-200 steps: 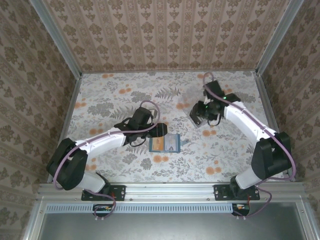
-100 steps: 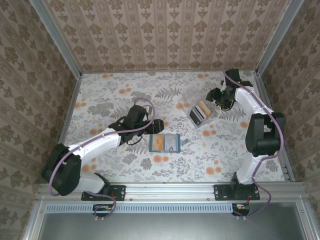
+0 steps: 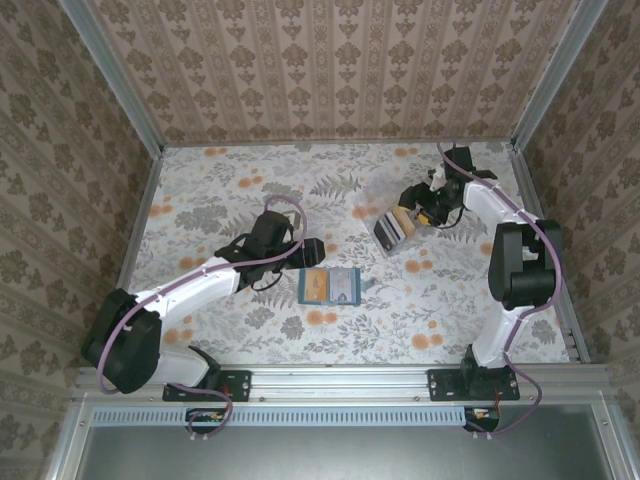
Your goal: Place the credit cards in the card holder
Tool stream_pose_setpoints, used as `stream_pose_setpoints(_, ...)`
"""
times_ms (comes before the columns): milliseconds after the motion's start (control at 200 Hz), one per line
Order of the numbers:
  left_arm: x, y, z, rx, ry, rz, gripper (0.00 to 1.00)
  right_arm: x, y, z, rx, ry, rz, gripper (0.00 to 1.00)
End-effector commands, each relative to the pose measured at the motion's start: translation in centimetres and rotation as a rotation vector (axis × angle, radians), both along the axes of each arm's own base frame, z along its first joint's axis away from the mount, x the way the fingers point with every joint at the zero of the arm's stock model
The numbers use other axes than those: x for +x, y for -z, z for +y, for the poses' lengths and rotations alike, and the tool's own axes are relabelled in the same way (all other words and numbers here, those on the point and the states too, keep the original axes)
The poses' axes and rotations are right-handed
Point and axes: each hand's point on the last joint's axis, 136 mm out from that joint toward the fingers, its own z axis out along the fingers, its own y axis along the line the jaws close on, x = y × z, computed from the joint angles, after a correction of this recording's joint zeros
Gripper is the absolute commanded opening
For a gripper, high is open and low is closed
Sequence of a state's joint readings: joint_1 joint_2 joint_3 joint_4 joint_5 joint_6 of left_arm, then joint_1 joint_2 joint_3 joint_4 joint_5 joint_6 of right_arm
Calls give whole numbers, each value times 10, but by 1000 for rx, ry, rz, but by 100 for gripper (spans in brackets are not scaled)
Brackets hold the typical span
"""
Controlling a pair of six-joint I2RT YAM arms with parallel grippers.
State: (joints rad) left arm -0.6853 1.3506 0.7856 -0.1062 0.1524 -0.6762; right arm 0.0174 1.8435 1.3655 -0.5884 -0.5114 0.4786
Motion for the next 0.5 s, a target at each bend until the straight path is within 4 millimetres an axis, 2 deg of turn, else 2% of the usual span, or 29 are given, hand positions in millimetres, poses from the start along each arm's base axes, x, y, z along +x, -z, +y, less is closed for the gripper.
stream_pose_setpoints(0, -1, 3, 4, 11, 0, 3, 75, -9, -18, 25, 73, -54, -30, 61)
stream_pose_setpoints(245, -2, 4, 4, 12, -2, 5, 75, -16, -19, 49, 53, -110, -34, 62)
stream_pose_setpoints(490, -2, 4, 5, 11, 0, 5, 75, -11, -16, 65, 59, -151, -34, 62)
